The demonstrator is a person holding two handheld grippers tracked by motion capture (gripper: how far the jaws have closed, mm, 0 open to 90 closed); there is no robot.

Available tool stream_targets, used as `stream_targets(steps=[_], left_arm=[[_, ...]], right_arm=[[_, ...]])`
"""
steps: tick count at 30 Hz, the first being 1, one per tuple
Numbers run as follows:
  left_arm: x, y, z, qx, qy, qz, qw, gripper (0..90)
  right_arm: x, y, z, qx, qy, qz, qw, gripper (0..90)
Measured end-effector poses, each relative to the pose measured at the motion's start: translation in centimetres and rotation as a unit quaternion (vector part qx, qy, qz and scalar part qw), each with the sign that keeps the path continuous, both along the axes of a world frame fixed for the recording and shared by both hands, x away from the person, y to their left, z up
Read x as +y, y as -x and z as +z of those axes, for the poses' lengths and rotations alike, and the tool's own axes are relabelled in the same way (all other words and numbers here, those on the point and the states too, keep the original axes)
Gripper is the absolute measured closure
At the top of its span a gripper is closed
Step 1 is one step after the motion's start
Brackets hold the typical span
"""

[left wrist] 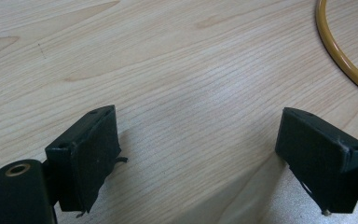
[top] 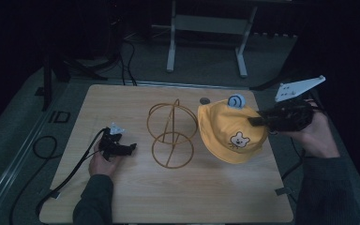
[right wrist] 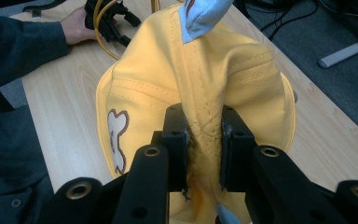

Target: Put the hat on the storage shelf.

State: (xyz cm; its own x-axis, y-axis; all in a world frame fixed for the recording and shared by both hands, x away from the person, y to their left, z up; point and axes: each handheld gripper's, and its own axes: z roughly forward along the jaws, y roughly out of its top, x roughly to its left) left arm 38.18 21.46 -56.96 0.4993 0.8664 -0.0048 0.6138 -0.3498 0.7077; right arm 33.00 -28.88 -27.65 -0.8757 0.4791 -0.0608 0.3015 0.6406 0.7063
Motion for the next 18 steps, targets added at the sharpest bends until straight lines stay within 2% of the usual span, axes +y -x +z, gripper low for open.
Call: stream_targets(steps=[18], left_arm=[[0.0, 0.0, 0.0, 0.0, 0.0, 0.0, 1.0, 13.2]], right_arm=[[0.74, -0.45, 1.06, -0.009, -0.008, 0.003, 0.9999, 75.6]])
